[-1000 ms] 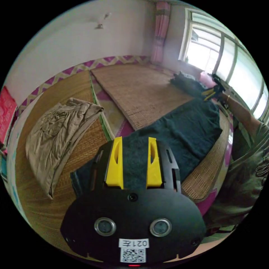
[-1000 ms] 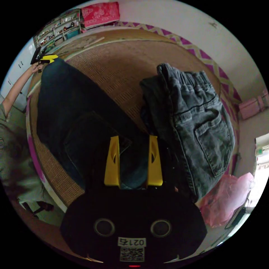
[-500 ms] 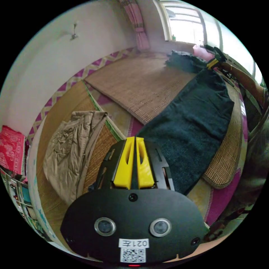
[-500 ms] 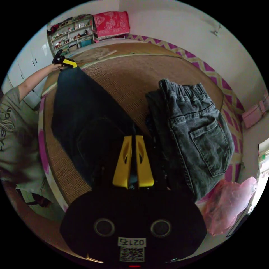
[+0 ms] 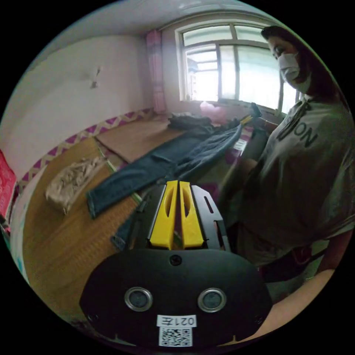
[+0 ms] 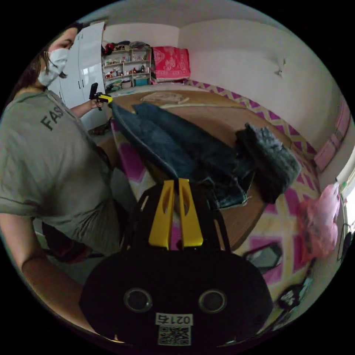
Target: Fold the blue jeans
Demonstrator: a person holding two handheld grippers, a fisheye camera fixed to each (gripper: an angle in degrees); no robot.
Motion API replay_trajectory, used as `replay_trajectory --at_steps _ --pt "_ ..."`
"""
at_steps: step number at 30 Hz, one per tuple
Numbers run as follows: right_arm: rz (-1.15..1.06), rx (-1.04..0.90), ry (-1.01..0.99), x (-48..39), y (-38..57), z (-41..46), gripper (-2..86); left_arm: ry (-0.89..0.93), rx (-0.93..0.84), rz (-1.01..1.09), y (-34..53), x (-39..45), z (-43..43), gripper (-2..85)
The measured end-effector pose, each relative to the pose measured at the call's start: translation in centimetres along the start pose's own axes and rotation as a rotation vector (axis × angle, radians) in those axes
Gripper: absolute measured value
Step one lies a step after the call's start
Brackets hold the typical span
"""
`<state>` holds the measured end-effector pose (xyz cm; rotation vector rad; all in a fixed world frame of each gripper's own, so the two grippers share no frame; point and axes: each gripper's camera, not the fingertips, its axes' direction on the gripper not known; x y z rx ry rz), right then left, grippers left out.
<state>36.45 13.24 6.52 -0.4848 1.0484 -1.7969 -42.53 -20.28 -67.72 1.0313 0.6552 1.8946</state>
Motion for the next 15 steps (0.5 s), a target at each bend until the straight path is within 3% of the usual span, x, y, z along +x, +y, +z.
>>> replay_trajectory --at_steps 5,7,11,13,15 --pt "0.140 -0.065 -0.039 -1.3 4.6 5.8 0.4 0.015 -0.036 -0.212 5.8 0.7 2.9 -0.9" --pt "0.189 0.000 -0.050 -1.1 5.3 4.9 0.8 0.036 0.014 -0.283 6.9 0.5 1.9 -0.8" --pt "0.165 -0.052 -0.063 -1.8 4.6 2.9 0.2 0.038 0.045 -0.304 7.0 0.7 -1.4 -0.6" --pt "0.159 -0.013 -0.020 -2.0 4.3 0.8 -0.2 -0.152 0.142 -0.420 7.8 -0.4 -4.3 0.2" --pt "0.190 0.079 0.021 -1.6 4.2 -0.7 -0.2 -0.338 0.066 -0.540 8.2 -1.9 -4.6 2.9"
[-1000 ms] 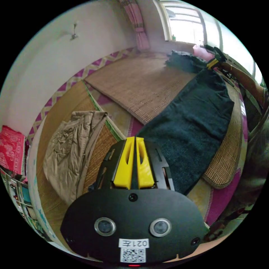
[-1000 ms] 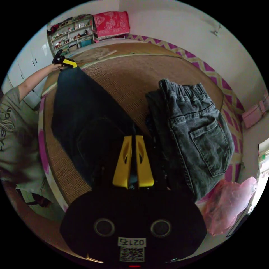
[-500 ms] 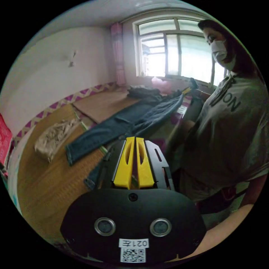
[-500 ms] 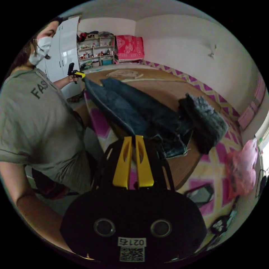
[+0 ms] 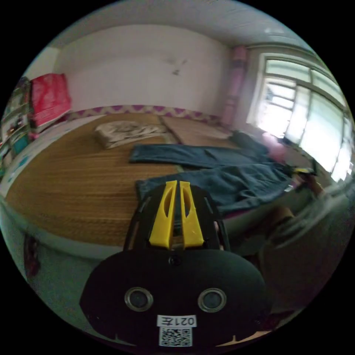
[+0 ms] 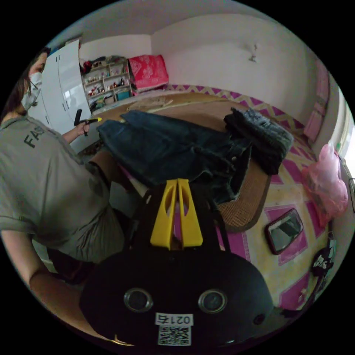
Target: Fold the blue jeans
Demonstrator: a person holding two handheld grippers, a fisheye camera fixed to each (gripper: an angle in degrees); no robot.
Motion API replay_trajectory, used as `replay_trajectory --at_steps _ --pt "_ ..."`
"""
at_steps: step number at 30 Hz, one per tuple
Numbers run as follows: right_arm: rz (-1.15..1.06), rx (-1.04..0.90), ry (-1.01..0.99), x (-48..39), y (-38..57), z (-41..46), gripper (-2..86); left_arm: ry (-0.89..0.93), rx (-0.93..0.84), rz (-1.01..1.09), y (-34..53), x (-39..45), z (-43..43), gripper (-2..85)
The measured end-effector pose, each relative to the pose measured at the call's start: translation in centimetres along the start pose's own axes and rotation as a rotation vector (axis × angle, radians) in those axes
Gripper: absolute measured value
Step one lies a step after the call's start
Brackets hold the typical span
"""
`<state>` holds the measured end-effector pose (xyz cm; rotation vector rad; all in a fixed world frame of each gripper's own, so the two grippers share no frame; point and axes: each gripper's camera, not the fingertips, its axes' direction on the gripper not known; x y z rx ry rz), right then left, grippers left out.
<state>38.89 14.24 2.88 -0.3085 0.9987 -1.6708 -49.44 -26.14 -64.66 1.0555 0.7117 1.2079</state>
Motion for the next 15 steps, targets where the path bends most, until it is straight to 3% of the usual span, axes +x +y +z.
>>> replay_trajectory --at_steps 5,9,15 --pt "0.091 0.021 0.080 2.9 -2.5 2.4 -0.1 -0.140 -0.134 -0.106 -0.4 -2.0 2.9 1.2" --pt "0.180 -0.277 0.225 5.7 -3.0 9.3 -0.5 -0.190 -0.190 -0.061 -1.6 -2.6 3.3 -0.8" --pt "0.249 -0.138 0.321 4.8 -1.7 8.9 -0.6 -0.187 -0.272 0.007 -3.9 -4.2 4.2 -0.9"
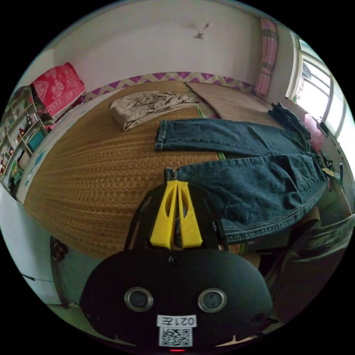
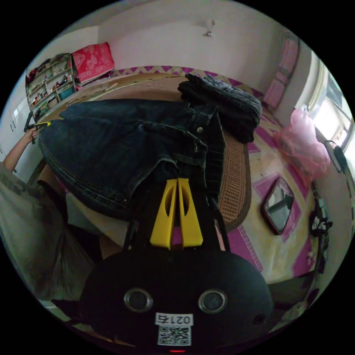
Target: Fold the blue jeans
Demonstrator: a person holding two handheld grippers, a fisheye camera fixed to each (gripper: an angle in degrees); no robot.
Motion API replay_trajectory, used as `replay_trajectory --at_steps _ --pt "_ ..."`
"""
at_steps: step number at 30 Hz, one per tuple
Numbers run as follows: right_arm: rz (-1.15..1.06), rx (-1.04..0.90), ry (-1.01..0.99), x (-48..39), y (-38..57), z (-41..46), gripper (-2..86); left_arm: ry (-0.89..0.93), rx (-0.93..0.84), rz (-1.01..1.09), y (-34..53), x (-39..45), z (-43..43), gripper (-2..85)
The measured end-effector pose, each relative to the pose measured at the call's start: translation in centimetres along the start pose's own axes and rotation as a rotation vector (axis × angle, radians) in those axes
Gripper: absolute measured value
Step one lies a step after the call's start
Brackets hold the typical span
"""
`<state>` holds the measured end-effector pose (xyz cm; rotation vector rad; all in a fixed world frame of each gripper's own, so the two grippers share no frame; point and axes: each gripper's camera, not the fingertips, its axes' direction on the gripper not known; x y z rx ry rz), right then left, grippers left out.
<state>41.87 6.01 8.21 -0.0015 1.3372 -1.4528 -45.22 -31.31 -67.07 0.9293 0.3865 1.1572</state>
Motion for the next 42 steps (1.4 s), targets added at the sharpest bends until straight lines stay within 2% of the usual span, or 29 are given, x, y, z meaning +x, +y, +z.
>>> replay_trajectory --at_steps 4,8,11,13,15,17,21,26,30,35,39,42 --pt "0.015 0.077 0.098 -0.9 0.9 0.0 -0.6 0.008 0.019 -0.009 -0.1 -0.8 -0.2 -1.0" --pt "0.050 0.066 0.079 0.3 0.3 -0.3 -0.7 0.024 0.048 -0.056 1.0 -1.4 -1.4 -1.0" --pt "0.065 0.016 0.054 1.5 -1.4 -1.8 -0.8 0.088 0.143 -0.140 2.7 -2.1 -4.0 -1.0" --pt "0.083 0.171 0.041 3.2 -3.1 -4.7 -0.9 0.131 0.227 -0.178 3.7 -2.5 -6.2 -1.0" --pt "0.105 0.244 0.058 4.9 -5.2 -5.1 -0.9 0.135 0.252 -0.194 3.9 -2.5 -7.1 -1.0" --pt "0.114 0.186 0.090 7.1 -8.1 -3.1 -0.9 0.160 0.257 -0.184 3.8 -2.2 -7.5 -1.0" --pt "0.221 -0.240 0.157 14.0 -12.1 6.3 -0.6 0.132 0.170 -0.112 3.3 -1.0 -7.5 -1.0" --pt "0.258 -0.251 0.094 17.9 -12.8 4.1 -0.5 0.113 0.154 -0.097 4.3 -1.1 -9.0 -1.0" --pt "0.315 -0.028 0.011 19.4 -10.0 -3.6 0.0 0.150 0.199 -0.157 5.3 -2.1 -11.0 -0.9" --pt "0.407 0.020 -0.051 20.3 -3.7 -9.6 4.7 0.126 0.245 -0.302 7.1 -3.0 -12.9 -0.8" --pt "0.653 0.081 -0.210 23.5 3.2 -12.4 8.0 0.185 0.250 -0.489 9.4 -5.0 -13.8 0.4" --pt "0.811 0.128 -0.379 26.1 7.2 -12.4 8.5 0.287 0.260 -0.577 10.7 -6.7 -14.5 4.6"
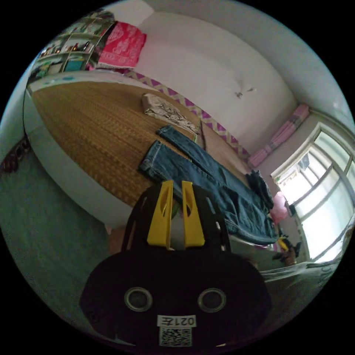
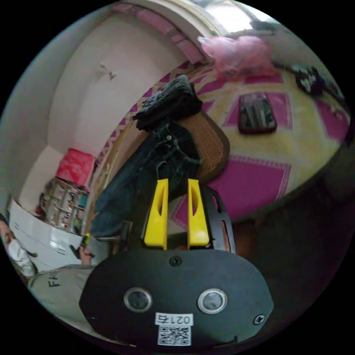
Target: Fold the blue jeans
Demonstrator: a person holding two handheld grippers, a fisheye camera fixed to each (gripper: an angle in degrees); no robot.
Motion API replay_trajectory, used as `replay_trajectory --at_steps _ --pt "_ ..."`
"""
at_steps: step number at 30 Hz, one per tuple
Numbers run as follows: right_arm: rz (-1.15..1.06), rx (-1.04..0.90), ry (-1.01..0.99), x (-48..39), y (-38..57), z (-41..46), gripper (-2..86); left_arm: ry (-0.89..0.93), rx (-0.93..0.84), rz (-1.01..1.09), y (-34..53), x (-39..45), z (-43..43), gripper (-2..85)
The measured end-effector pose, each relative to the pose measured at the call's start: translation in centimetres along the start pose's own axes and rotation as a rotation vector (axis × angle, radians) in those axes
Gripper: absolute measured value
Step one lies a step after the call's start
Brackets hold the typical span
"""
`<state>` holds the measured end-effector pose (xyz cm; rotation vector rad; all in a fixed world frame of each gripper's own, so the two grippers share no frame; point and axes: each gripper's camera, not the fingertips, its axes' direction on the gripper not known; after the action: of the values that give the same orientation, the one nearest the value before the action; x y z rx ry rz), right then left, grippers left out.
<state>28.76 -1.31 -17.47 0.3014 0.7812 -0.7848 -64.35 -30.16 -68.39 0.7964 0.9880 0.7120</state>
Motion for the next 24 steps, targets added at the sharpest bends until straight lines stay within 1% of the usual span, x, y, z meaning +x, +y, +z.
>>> replay_trajectory --at_steps 1,7,13,17,24 --pt "0.052 -0.005 -0.068 1.4 0.1 0.0 8.7 0.025 -0.006 -0.042 0.0 -0.6 -0.4 5.6" --pt "0.209 -0.015 -0.267 5.2 -0.3 1.3 9.0 0.102 -0.022 -0.237 -0.1 -2.9 -1.3 6.8" --pt "0.235 -0.015 -0.305 5.9 -2.3 1.7 8.3 0.183 -0.023 -0.322 -1.6 -3.7 -1.1 7.7" --pt "0.232 -0.014 -0.308 6.1 -3.4 1.5 8.1 0.170 -0.003 -0.331 -3.2 -3.8 -0.8 7.7" --pt "0.260 -0.018 -0.324 7.5 -4.3 1.8 7.6 0.221 0.002 -0.346 -6.5 -3.2 1.3 5.9"
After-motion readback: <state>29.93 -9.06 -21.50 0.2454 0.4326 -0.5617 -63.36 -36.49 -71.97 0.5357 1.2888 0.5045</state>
